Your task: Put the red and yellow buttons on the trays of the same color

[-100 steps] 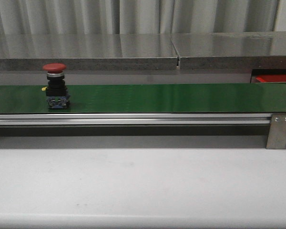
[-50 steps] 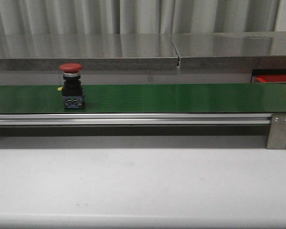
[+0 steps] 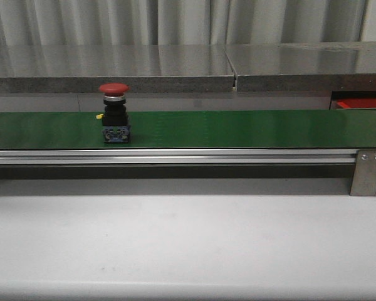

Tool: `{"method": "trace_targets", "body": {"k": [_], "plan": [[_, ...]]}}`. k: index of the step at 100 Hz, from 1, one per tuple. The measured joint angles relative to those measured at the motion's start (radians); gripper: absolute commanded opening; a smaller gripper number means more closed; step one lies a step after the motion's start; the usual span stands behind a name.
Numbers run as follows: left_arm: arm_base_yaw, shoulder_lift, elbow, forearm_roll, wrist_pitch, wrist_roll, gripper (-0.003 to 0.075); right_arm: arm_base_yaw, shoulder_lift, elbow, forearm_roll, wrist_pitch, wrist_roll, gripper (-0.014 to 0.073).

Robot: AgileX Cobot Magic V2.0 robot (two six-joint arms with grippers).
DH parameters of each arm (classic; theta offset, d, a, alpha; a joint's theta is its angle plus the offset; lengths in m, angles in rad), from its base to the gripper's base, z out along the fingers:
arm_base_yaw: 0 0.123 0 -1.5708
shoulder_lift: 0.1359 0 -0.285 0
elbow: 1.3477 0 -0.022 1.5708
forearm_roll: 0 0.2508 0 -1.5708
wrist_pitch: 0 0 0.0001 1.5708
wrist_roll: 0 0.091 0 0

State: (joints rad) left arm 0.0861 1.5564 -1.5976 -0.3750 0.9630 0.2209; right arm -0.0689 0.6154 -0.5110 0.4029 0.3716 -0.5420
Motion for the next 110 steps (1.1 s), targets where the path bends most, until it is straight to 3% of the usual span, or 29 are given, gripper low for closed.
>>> {"method": "trace_targets", "body": {"k": [38,86,110], "plan": [[-0.120,-0.245,0.200,0.034,-0.079,0.002,-0.0020,0.000,0.000,0.000,0.000,0.013,0.000,-0.0067],[-0.123,-0.689,0.629,0.109,-0.276,0.005,-0.0020,0.000,0.000,0.000,0.016,0.031,0.002,-0.0067],[-0.123,-0.889,0.826,0.110,-0.311,0.005,-0.0020,0.000,0.019,-0.036,0.039,0.079,0.002,-0.0067]]}}
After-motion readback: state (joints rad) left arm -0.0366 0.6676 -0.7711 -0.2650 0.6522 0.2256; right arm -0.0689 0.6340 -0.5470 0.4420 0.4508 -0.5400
